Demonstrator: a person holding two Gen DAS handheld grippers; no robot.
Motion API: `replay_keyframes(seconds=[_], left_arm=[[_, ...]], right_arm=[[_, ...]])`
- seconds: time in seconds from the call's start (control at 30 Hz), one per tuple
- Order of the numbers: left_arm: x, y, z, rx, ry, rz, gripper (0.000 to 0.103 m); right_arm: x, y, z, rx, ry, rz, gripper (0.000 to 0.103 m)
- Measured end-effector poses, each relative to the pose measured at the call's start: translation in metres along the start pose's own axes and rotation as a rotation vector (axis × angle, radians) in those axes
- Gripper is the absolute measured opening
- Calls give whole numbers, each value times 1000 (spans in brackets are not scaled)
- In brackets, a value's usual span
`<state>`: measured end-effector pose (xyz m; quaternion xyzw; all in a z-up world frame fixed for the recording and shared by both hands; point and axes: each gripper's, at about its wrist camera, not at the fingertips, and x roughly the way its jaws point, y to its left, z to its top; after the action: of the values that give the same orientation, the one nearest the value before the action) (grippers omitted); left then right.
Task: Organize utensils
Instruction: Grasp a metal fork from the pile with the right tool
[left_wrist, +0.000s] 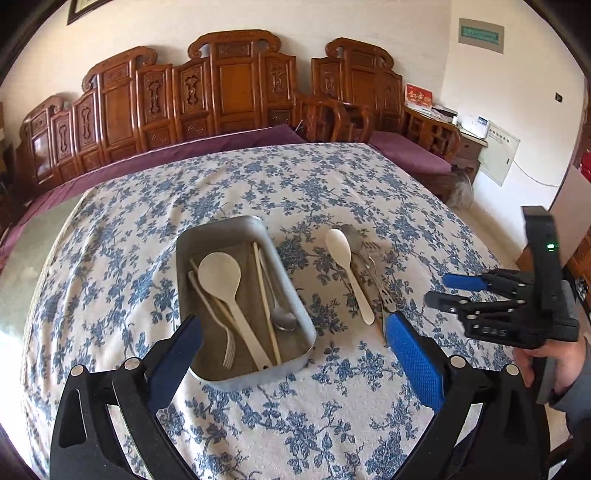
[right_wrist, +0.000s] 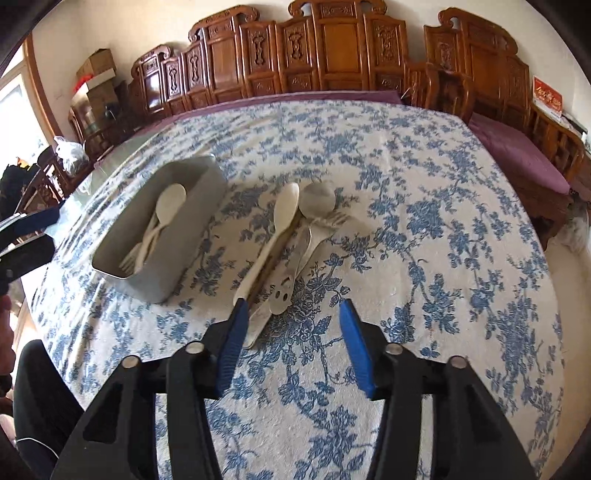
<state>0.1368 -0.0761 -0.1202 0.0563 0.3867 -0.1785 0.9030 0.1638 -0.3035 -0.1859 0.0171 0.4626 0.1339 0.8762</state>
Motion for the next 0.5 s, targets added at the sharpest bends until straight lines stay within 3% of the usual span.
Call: replay_keyframes(seconds=[0.2,0.5], left_arm=[[8,-11,13,44,-3,0,96],[28,-10,14,16,28,-14,96]], right_arm=[[21,-15,12,43,10,10,47],[68,-25,33,82,51,40,27]])
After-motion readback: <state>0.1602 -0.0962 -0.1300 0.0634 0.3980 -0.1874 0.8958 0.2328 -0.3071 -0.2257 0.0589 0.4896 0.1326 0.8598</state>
